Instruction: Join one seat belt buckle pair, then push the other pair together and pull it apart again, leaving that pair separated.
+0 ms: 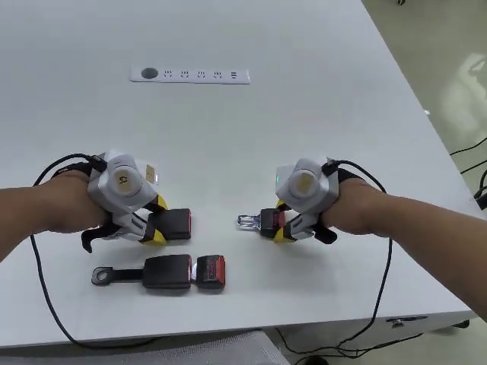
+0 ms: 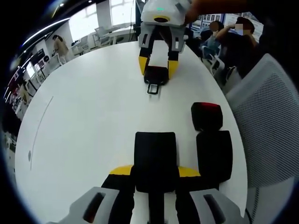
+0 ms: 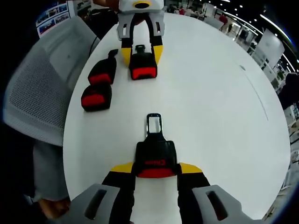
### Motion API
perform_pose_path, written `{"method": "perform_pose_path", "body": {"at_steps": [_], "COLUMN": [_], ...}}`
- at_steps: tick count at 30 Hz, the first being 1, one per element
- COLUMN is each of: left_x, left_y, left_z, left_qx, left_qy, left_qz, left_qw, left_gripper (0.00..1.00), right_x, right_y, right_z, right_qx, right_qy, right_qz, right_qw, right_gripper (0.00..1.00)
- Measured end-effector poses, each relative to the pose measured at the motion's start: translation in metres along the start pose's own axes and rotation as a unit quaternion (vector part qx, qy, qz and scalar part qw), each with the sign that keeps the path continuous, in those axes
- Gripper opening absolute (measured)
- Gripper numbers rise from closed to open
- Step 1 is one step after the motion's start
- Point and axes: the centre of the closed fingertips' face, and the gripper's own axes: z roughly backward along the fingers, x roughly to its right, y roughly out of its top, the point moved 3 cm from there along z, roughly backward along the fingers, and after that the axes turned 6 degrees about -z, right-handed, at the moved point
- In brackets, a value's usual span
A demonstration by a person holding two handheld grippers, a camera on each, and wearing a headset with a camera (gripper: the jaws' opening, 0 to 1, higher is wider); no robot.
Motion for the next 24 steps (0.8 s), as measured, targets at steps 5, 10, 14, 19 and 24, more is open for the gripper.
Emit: {"method": "perform_pose_path", "body": {"at_steps": [5,10,14,19,24], "left_x": [0.003,0.003,0.002,0.003,0.003], "left_y": [0.003,0.003,0.001,0.003,0.003], "left_z": [0.001,0.001,0.001,0.002,0.002], "left_qx": [-0.005,-0.010,-0.010,-0.015,-0.017], "left_qy": [0.000,-0.002,-0.001,-0.002,-0.002], "left_qz": [-0.001,-0.004,-0.001,-0.002,-0.003], "left_qw": [1.0000,0.9999,1.0000,0.9999,0.9998], "left_gripper": [0.34,0.34,0.34,0.34,0.34], "right_x": [-0.008,-0.012,-0.019,-0.017,-0.018], "right_y": [0.021,0.038,0.050,0.055,0.060], "right_z": [-0.010,-0.017,-0.023,-0.025,-0.027], "right_qx": [0.007,0.017,0.012,0.002,0.001], "right_qy": [0.008,0.016,0.021,0.023,0.023], "right_qz": [-0.011,-0.021,-0.017,-0.013,-0.011], "right_qw": [0.9999,0.9995,0.9996,0.9996,0.9997], "right_gripper": [0.31,0.32,0.32,0.32,0.32]}}
